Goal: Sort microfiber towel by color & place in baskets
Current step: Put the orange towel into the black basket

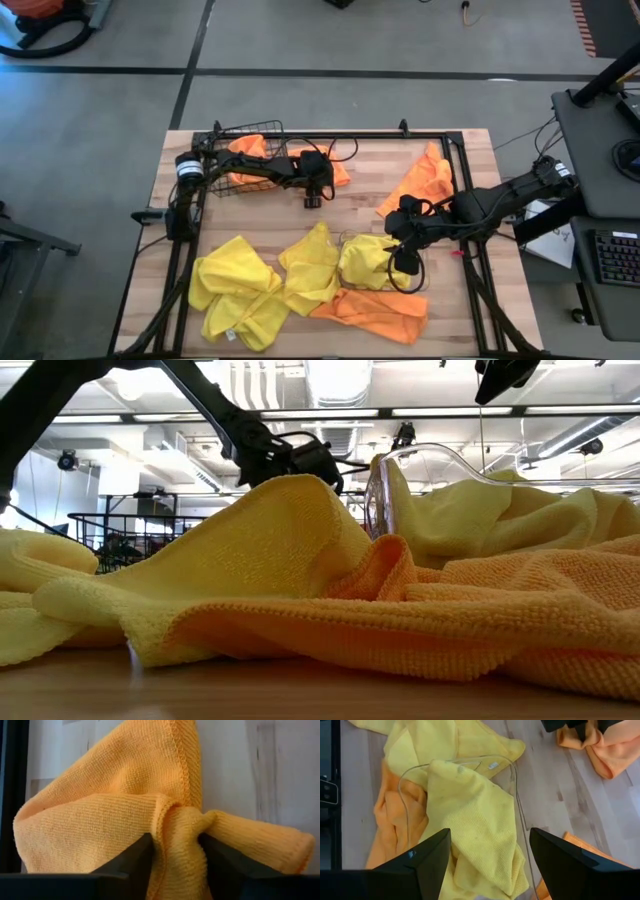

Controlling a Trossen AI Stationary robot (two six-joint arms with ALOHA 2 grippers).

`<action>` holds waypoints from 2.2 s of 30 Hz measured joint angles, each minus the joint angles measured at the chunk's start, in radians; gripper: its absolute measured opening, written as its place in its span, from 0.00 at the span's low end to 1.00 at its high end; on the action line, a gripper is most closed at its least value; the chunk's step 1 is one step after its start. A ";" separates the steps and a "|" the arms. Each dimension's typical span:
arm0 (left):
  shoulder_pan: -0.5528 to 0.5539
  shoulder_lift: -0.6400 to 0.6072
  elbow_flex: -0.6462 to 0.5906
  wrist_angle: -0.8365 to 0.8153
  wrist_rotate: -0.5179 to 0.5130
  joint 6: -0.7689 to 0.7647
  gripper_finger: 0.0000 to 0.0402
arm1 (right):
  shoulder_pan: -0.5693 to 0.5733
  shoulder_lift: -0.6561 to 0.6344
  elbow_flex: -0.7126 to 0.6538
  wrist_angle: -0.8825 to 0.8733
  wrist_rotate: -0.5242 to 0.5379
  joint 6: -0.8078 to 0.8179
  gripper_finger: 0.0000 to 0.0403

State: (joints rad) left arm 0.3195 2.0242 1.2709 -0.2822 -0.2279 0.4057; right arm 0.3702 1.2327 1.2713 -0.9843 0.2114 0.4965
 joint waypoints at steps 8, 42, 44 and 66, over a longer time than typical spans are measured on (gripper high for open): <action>0.001 -0.001 0.011 -0.014 0.000 -0.003 0.03 | 0.000 0.000 0.000 0.002 0.000 0.000 0.66; -0.007 -0.915 -0.119 -0.261 -0.158 -0.237 0.00 | 0.000 0.000 -0.002 0.058 0.055 -0.044 0.66; 0.000 -0.962 -0.145 -0.297 -0.236 -0.277 0.00 | 0.000 0.000 -0.002 0.059 0.059 -0.044 0.66; 0.218 -1.047 -0.433 -0.457 -0.365 -0.595 0.00 | 0.000 0.000 -0.002 0.063 0.080 -0.052 0.66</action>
State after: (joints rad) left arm 0.5372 0.9775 0.8379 -0.7389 -0.5933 -0.1894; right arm 0.3702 1.2331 1.2697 -0.9215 0.2913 0.4446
